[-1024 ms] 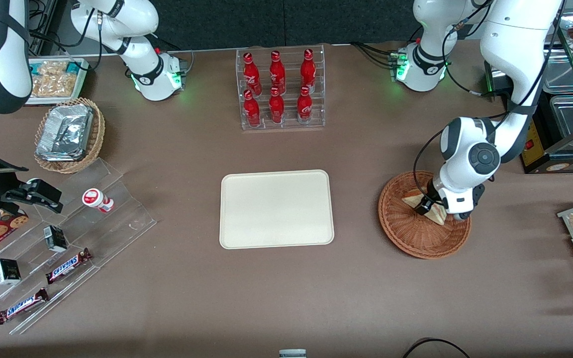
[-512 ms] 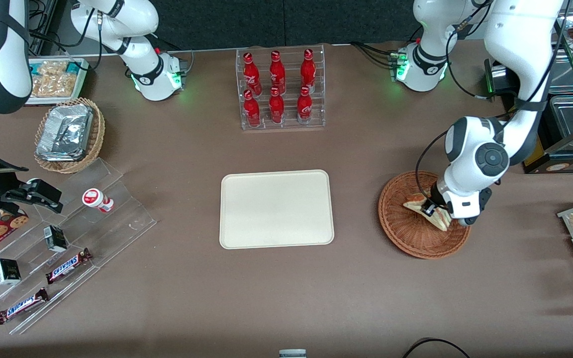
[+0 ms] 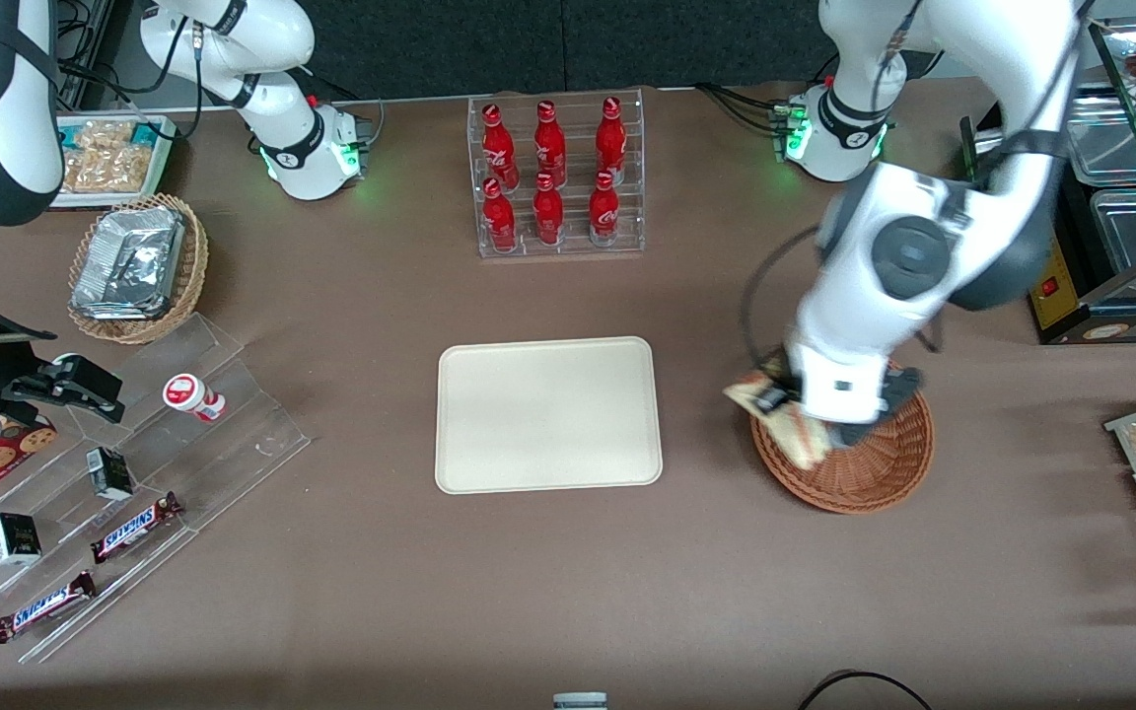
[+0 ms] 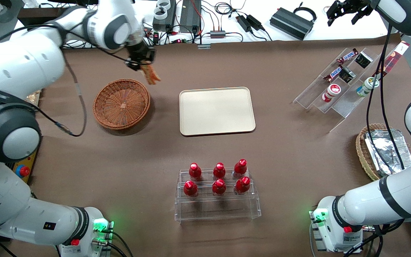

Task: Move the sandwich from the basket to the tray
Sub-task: 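Lift the sandwich and carry it over the cream tray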

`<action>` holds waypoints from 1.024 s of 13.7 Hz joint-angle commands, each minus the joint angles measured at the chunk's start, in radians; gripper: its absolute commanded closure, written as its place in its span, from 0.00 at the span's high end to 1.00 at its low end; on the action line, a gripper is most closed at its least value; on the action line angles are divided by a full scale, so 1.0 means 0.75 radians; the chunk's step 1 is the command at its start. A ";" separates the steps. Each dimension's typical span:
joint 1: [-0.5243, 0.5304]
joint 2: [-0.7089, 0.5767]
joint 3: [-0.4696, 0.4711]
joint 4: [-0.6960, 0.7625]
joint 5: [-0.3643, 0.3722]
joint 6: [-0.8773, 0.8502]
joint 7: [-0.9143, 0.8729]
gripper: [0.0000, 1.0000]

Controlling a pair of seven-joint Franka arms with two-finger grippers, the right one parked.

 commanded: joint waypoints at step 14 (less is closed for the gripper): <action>-0.562 0.788 0.023 0.666 0.075 0.015 0.244 0.04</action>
